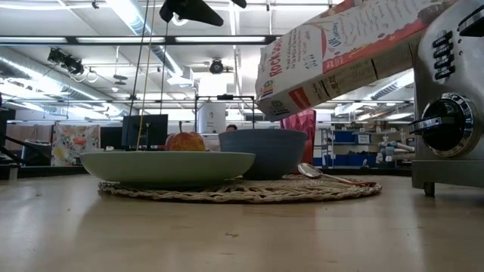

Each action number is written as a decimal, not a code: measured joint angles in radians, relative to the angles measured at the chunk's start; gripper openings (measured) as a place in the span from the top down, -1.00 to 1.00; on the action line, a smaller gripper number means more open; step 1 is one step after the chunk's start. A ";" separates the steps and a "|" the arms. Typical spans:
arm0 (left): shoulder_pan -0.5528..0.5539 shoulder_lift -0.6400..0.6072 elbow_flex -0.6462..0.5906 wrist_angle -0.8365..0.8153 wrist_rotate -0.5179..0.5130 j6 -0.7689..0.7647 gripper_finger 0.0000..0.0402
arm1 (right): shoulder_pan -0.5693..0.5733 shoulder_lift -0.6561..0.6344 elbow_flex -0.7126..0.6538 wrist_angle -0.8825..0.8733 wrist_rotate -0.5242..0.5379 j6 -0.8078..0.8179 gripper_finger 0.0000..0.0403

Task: Arrange a breakfast setting
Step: Pour the cereal into the blue bowl

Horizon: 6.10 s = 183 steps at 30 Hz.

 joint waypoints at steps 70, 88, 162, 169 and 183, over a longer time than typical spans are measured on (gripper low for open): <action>0.000 -0.020 0.000 -0.007 0.025 0.025 -0.48 | -0.095 0.039 0.000 0.075 -0.191 0.329 -0.16; 0.000 -0.050 0.000 -0.001 0.034 0.052 -0.48 | -0.111 0.046 0.000 0.074 -0.163 0.335 -0.15; 0.005 -0.205 0.000 0.188 0.117 0.149 -0.48 | -0.119 -0.015 0.000 -0.049 -0.009 -0.252 -0.15; 0.012 -0.291 0.000 0.177 0.122 0.205 -0.48 | -0.119 -0.060 0.000 -0.046 0.028 -0.297 -0.15; 0.012 -0.401 0.000 0.395 0.124 0.404 -0.48 | -0.119 -0.187 0.000 0.094 0.055 -0.411 -0.15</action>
